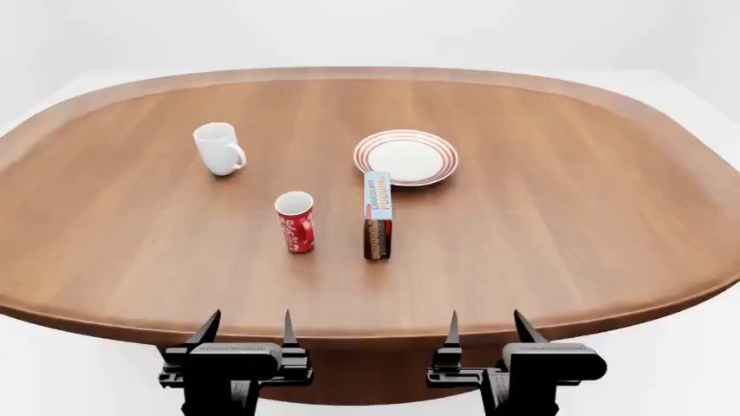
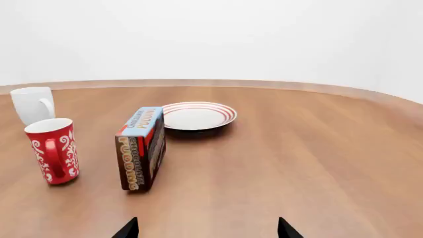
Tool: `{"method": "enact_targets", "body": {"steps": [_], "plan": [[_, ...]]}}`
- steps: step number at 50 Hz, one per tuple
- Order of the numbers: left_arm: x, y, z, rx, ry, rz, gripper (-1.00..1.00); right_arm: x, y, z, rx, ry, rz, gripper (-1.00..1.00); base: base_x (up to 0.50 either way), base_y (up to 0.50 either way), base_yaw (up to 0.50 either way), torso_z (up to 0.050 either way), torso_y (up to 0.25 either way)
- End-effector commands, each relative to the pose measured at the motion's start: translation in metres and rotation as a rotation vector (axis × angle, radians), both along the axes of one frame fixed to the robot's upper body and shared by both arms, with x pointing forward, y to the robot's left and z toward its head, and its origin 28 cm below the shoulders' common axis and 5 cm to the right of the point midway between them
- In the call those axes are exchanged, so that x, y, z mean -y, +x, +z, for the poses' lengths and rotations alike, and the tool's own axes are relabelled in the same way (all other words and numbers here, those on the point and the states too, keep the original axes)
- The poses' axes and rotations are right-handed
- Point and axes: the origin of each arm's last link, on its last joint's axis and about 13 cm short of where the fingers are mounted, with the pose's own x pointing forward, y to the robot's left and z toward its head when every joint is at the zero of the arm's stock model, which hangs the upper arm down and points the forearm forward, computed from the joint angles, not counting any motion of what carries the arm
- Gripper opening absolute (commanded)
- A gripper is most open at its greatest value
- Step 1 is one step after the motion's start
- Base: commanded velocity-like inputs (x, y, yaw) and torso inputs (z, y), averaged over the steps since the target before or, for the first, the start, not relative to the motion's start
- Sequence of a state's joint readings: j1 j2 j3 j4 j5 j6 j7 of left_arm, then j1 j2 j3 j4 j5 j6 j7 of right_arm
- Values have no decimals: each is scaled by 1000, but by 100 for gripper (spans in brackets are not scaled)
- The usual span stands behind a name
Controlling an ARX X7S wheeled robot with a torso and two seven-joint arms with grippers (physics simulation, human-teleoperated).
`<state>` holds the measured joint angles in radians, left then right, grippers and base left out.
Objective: Pick up the white mug and put it on the plate, and put the chocolate pudding to the right of the plate.
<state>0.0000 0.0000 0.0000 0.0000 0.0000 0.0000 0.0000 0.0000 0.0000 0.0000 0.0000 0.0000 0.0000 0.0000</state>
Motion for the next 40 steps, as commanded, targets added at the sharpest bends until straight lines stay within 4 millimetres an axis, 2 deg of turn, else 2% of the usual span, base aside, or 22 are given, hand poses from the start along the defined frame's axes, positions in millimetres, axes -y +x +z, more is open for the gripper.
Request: {"method": "enact_targets", "body": {"steps": [1,17,18,19,32,37,40], "plan": [[0,0,0,-1,0,-2,100,-1,0,0,0,-5,1,100,0,0,0,0,0],[1,-1,1,-8,15,-4,100,-1,-1,0,-3,-5,1,100,0,0,0,0,0],[-12,-2,3,2,110,-23,100,10,-10,13,69,56,41,100,0,0,0,0,0],[1,0,0,-10,18,-4,100,0,-1,0,-3,-5,0,100,0,0,0,0,0],[2,1,-3,-16,55,7,100,1,1,-3,-16,-18,-13,100,0,0,0,0,0],[1,2,-3,-7,58,13,100,1,1,-1,-15,-20,-17,100,0,0,0,0,0],[-1,4,5,41,72,31,100,4,3,10,9,-7,-34,100,0,0,0,0,0]]}}
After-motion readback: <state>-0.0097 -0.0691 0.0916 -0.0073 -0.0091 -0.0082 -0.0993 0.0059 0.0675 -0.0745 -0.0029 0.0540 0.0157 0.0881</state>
